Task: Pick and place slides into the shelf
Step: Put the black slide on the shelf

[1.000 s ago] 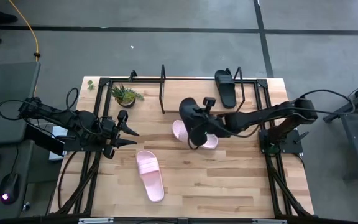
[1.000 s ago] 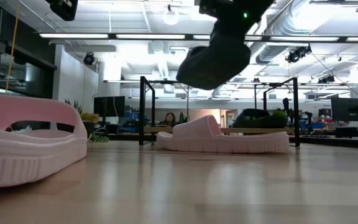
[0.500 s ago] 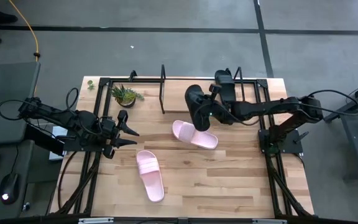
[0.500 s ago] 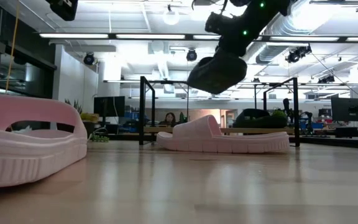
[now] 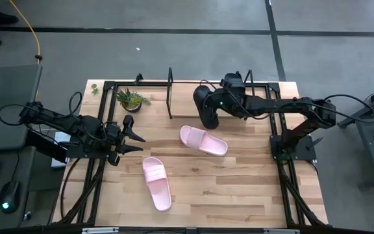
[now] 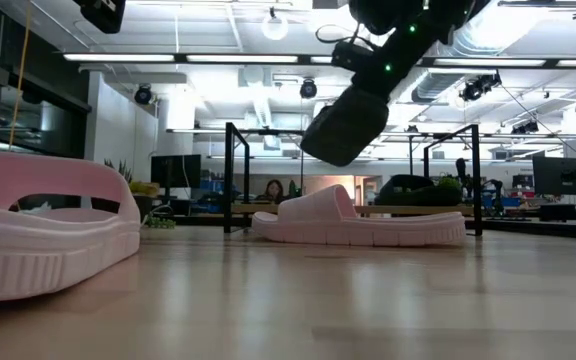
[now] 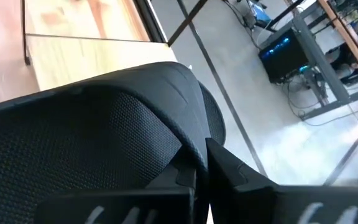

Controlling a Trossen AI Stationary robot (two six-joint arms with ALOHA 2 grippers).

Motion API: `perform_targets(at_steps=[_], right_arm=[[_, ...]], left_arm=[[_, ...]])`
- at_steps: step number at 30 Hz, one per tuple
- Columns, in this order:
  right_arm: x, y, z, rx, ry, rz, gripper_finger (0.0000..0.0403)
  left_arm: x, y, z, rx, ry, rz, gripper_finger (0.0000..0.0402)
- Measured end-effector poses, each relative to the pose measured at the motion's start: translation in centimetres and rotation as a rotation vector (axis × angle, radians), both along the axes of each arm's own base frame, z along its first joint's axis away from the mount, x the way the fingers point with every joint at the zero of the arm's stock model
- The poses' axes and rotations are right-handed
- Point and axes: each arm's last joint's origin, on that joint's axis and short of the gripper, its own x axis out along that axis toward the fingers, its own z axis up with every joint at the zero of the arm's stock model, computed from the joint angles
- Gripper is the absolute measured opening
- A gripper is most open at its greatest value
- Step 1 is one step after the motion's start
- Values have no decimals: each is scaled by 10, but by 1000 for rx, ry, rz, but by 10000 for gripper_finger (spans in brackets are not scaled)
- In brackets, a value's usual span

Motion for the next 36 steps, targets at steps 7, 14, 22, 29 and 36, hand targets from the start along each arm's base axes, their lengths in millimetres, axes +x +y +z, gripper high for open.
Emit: perform_targets(at_steps=[7, 14, 22, 29, 36], right_arm=[[-10, -9, -33, -52, -54, 26, 0], [-21, -21, -42, -112, 2, -69, 0], [-28, -35, -43, -127, 38, -120, 0], [-34, -46, -45, -100, 44, -129, 0], [-39, -59, -45, -52, 13, -105, 0]], left_arm=[[0, 0, 0, 0, 1, 0, 129], [0, 0, 0, 1, 0, 3, 129], [0, 0, 0, 1, 0, 16, 129], [0, 0, 0, 1, 0, 17, 129], [0, 1, 0, 1, 0, 19, 129]])
